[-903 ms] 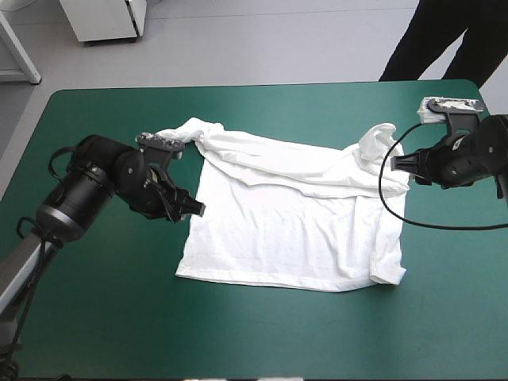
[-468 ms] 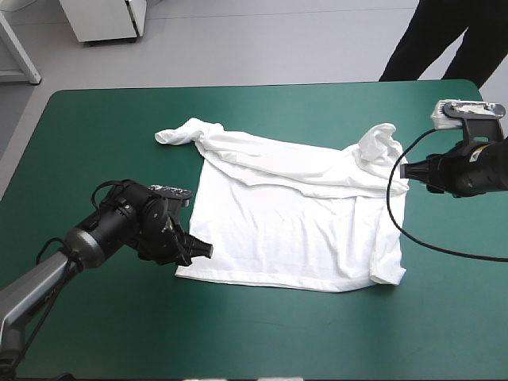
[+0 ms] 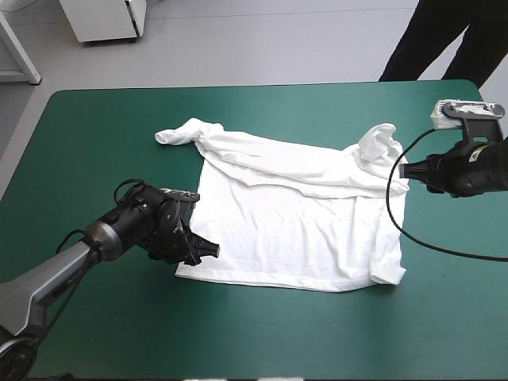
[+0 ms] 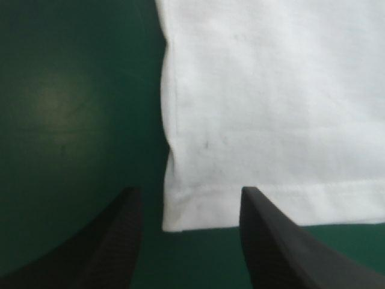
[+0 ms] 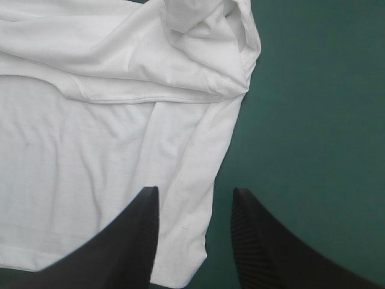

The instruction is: Fold the cloth

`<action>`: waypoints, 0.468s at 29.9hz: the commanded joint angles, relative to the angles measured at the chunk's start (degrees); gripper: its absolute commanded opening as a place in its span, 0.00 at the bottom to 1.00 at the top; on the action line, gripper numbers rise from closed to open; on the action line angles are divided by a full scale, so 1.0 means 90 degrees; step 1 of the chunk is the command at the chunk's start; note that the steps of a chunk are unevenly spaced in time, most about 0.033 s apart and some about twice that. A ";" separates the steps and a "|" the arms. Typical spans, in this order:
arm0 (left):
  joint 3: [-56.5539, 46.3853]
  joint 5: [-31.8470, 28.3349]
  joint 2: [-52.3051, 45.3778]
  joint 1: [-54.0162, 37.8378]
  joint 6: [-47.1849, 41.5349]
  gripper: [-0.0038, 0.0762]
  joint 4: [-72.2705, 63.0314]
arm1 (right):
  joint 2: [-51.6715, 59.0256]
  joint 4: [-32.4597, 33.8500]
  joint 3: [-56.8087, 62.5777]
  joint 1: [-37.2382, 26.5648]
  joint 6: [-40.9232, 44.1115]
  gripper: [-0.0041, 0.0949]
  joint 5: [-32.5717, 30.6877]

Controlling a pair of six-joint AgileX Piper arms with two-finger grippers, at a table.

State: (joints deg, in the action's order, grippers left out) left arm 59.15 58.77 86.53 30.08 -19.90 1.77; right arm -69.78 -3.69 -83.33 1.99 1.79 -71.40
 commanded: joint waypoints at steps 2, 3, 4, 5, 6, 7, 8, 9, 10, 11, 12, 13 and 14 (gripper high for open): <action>0.0127 -0.0121 0.0068 -0.0057 -0.0040 0.49 -0.0058 | 0.0160 -0.0018 -0.0143 -0.0056 -0.0027 0.41 0.0271; 0.0127 -0.0121 0.0097 -0.0069 -0.0040 0.48 -0.0058 | 0.0160 -0.0018 -0.0143 -0.0056 -0.0027 0.41 0.0271; 0.0117 -0.0132 0.0146 -0.0094 -0.0040 0.48 -0.0058 | 0.0160 -0.0018 -0.0143 -0.0056 -0.0027 0.41 0.0271; 0.0117 -0.0132 0.0190 -0.0121 -0.0040 0.47 -0.0058 | 0.0160 -0.0018 -0.0143 -0.0056 -0.0027 0.41 0.0271; 0.0117 -0.0132 0.0204 -0.0159 -0.0026 0.47 -0.0058 | 0.0160 -0.0018 -0.0143 -0.0056 -0.0027 0.41 0.0271; 0.0103 -0.0132 0.0238 -0.0186 -0.0011 0.47 -0.0073 | 0.0160 -0.0018 -0.0143 -0.0056 -0.0027 0.41 0.0271; 0.0093 -0.0149 0.0265 -0.0229 0.0001 0.47 -0.0073 | 0.0160 -0.0018 -0.0143 -0.0056 -0.0027 0.41 0.0271; 0.0044 -0.0160 0.0280 -0.0247 0.0086 0.47 -0.0101 | 0.0160 -0.0001 -0.0143 -0.0056 -0.0027 0.41 0.0271; -0.0015 -0.0177 0.0308 -0.0247 0.0086 0.47 -0.0101 | 0.0160 0.0001 -0.0143 -0.0056 -0.0027 0.41 0.0271; -0.0091 -0.0191 0.0326 -0.0247 0.0097 0.47 -0.0144 | 0.0160 0.0012 -0.0143 -0.0056 -0.0027 0.41 0.0271; -0.0199 -0.0249 0.0350 -0.0247 0.0114 0.47 -0.0196 | 0.0160 0.0031 -0.0143 -0.0056 -0.0027 0.41 0.0271; -0.0306 -0.0355 0.0350 -0.0247 0.0149 0.47 -0.0357 | 0.0160 0.0031 -0.0143 -0.0056 -0.0027 0.41 0.0271; -0.0452 -0.0493 0.0350 -0.0247 0.0183 0.47 -0.0524 | 0.0160 0.0031 -0.0143 -0.0056 -0.0027 0.41 0.0271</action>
State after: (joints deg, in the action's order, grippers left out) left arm 56.86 56.18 91.06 27.86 -18.77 0.35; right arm -69.78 -3.70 -83.33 1.99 1.79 -71.40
